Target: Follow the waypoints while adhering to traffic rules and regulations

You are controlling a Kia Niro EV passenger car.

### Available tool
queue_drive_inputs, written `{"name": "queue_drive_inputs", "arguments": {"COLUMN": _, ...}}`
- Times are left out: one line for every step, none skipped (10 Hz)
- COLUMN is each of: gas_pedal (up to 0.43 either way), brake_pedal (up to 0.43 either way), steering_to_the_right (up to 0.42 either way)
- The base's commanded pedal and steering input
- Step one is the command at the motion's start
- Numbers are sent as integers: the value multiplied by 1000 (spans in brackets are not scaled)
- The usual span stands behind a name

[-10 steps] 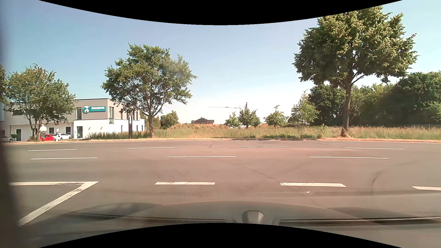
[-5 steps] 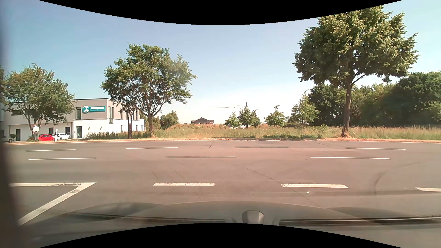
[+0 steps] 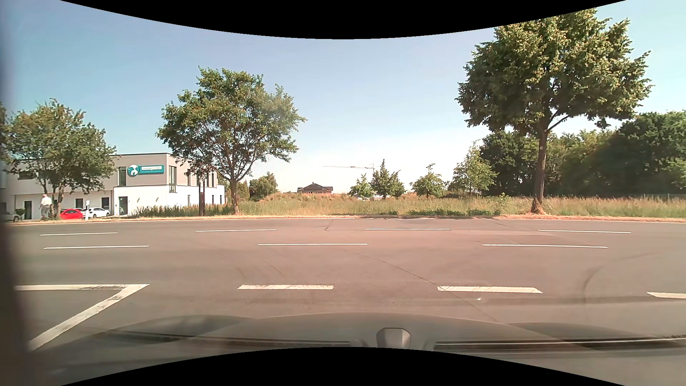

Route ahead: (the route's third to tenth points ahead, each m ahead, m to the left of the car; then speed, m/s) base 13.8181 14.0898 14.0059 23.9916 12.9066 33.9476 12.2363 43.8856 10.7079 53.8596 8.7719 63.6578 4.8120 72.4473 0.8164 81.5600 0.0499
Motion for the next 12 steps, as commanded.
{"name": "queue_drive_inputs", "arguments": {"gas_pedal": 0, "brake_pedal": 213, "steering_to_the_right": 20}}
{"name": "queue_drive_inputs", "arguments": {"gas_pedal": 0, "brake_pedal": 213, "steering_to_the_right": 20}}
{"name": "queue_drive_inputs", "arguments": {"gas_pedal": 0, "brake_pedal": 213, "steering_to_the_right": 20}}
{"name": "queue_drive_inputs", "arguments": {"gas_pedal": 0, "brake_pedal": 213, "steering_to_the_right": 20}}
{"name": "queue_drive_inputs", "arguments": {"gas_pedal": 0, "brake_pedal": 213, "steering_to_the_right": 20}}
{"name": "queue_drive_inputs", "arguments": {"gas_pedal": 0, "brake_pedal": 213, "steering_to_the_right": 20}}
{"name": "queue_drive_inputs", "arguments": {"gas_pedal": 0, "brake_pedal": 213, "steering_to_the_right": 20}}
{"name": "queue_drive_inputs", "arguments": {"gas_pedal": 0, "brake_pedal": 213, "steering_to_the_right": 19}}
{"name": "queue_drive_inputs", "arguments": {"gas_pedal": 0, "brake_pedal": 213, "steering_to_the_right": 19}}
{"name": "queue_drive_inputs", "arguments": {"gas_pedal": 0, "brake_pedal": 213, "steering_to_the_right": 20}}
{"name": "queue_drive_inputs", "arguments": {"gas_pedal": 0, "brake_pedal": 213, "steering_to_the_right": 20}}
{"name": "queue_drive_inputs", "arguments": {"gas_pedal": 0, "brake_pedal": 213, "steering_to_the_right": 20}}
